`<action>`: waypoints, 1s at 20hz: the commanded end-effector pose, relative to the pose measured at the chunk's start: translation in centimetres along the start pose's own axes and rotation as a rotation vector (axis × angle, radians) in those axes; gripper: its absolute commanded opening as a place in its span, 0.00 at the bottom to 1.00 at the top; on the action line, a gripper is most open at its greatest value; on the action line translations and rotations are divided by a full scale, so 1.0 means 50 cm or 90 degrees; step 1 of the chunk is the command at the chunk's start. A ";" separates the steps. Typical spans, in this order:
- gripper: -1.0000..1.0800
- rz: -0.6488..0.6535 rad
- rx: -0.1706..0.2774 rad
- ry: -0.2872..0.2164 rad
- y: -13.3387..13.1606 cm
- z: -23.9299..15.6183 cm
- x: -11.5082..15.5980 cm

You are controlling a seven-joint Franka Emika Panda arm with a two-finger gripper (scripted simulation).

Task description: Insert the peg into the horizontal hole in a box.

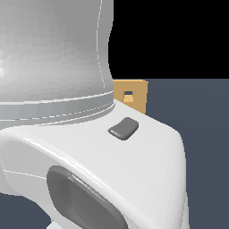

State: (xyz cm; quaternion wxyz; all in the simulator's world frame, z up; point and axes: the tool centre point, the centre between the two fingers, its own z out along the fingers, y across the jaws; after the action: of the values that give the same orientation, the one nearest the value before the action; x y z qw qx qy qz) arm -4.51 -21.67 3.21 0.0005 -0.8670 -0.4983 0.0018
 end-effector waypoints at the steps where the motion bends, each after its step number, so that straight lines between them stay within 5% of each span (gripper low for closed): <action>1: 0.00 -0.029 -0.002 0.000 0.002 -0.023 0.053; 12: 0.00 -0.206 -0.003 -0.001 -0.048 -0.151 0.368; 20: 0.00 -0.255 -0.003 0.000 -0.077 -0.185 0.452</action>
State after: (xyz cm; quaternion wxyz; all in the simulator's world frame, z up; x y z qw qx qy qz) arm 3.47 -0.39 12.18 -0.0001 -0.7518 -0.6594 0.0007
